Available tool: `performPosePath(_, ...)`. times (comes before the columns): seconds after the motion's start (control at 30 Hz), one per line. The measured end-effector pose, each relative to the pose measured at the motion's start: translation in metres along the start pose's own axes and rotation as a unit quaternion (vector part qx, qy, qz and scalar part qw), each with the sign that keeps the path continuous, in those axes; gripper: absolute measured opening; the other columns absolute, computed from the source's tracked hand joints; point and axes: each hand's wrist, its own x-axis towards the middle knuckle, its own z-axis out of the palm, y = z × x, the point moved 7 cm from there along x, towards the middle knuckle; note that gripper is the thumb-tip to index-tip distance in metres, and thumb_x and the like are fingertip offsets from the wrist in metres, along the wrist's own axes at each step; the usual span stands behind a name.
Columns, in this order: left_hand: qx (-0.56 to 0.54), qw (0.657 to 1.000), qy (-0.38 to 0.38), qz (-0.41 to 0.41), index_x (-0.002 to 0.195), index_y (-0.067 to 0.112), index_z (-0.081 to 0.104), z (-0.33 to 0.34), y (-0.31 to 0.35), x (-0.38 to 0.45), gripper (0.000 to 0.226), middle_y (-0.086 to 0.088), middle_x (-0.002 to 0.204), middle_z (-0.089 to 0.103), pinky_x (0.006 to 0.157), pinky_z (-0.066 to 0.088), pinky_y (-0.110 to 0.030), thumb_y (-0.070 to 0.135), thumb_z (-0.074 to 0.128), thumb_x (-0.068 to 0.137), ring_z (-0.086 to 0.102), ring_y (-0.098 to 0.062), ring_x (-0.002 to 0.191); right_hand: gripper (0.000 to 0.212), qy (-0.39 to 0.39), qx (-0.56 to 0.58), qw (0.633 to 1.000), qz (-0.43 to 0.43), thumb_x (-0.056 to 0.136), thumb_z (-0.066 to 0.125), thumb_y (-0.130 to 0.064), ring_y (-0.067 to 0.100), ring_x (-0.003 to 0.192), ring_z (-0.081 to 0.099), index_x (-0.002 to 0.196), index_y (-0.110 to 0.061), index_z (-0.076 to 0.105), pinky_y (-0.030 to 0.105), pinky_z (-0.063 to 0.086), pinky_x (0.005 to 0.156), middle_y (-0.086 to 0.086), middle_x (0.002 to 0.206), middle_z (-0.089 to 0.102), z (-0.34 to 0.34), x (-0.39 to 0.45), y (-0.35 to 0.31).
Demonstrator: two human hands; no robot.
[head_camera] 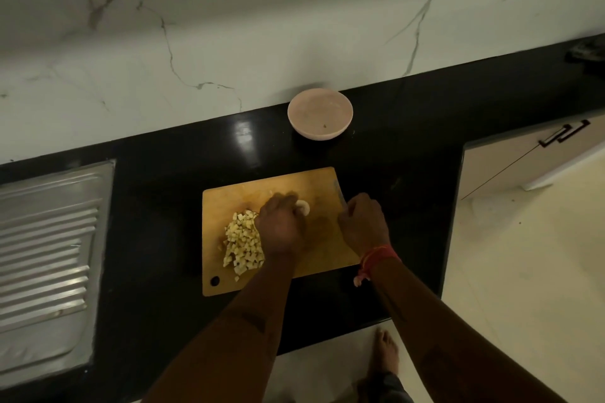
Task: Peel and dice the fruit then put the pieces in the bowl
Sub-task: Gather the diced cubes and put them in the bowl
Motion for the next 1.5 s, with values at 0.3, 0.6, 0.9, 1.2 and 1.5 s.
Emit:
performPosePath(0.3,0.036,0.999,-0.015,-0.007,0.137,0.028,0.058,0.009,-0.009,-0.004,0.041,-0.003,0.133,0.051,0.100,0.033,-0.045,0.043,0.055,0.098,0.045,-0.026,0.122,0.039,-0.124,0.096,0.986,-0.063,0.101,0.057,-0.027,0.008,0.106,0.051,0.139,-0.021,0.051,0.016,0.041,0.077,-0.007,0.122,0.052,0.040,-0.025,-0.023)
performPosePath(0.6,0.048,0.999,-0.011,-0.020,0.134,0.026,0.060,0.012,-0.007,-0.002,0.039,-0.005,0.126,0.052,0.100,0.034,-0.046,0.038,0.056,0.097,0.047,-0.027,0.119,0.037,-0.076,-0.242,0.942,-0.219,0.107,0.042,-0.027,0.021,0.105,0.060,0.143,-0.019,0.048,0.031,0.051,0.086,0.008,0.123,0.060,0.057,-0.020,-0.042)
performPosePath(0.9,0.090,0.996,-0.018,-0.019,0.131,0.026,0.060,0.012,0.001,-0.001,0.038,-0.006,0.129,0.050,0.099,0.034,-0.046,0.041,0.050,0.098,0.046,-0.029,0.121,0.038,-0.069,-0.258,0.946,-0.183,0.109,0.036,-0.027,0.021,0.097,0.064,0.146,-0.019,0.040,0.027,0.047,0.075,0.010,0.129,0.051,0.061,-0.024,-0.040)
performPosePath(1.2,0.123,0.992,-0.014,-0.020,0.129,0.028,0.063,0.014,0.000,-0.001,0.036,-0.006,0.131,0.049,0.098,0.032,-0.045,0.043,0.047,0.100,0.045,-0.029,0.121,0.042,-0.047,-0.273,0.945,-0.176,0.107,0.038,-0.020,0.022,0.097,0.065,0.149,-0.020,0.034,0.027,0.049,0.079,0.010,0.127,0.051,0.043,-0.060,-0.023)
performPosePath(1.5,0.097,0.995,-0.002,-0.031,0.133,0.025,0.060,0.011,0.006,-0.003,0.037,-0.007,0.135,0.051,0.097,0.033,-0.045,0.039,0.049,0.100,0.046,-0.030,0.123,0.058,-0.051,-0.200,0.962,-0.179,0.103,0.047,-0.012,0.024,0.108,0.060,0.155,-0.029,0.028,0.034,0.052,0.093,0.007,0.132,0.050,0.030,-0.065,-0.017)
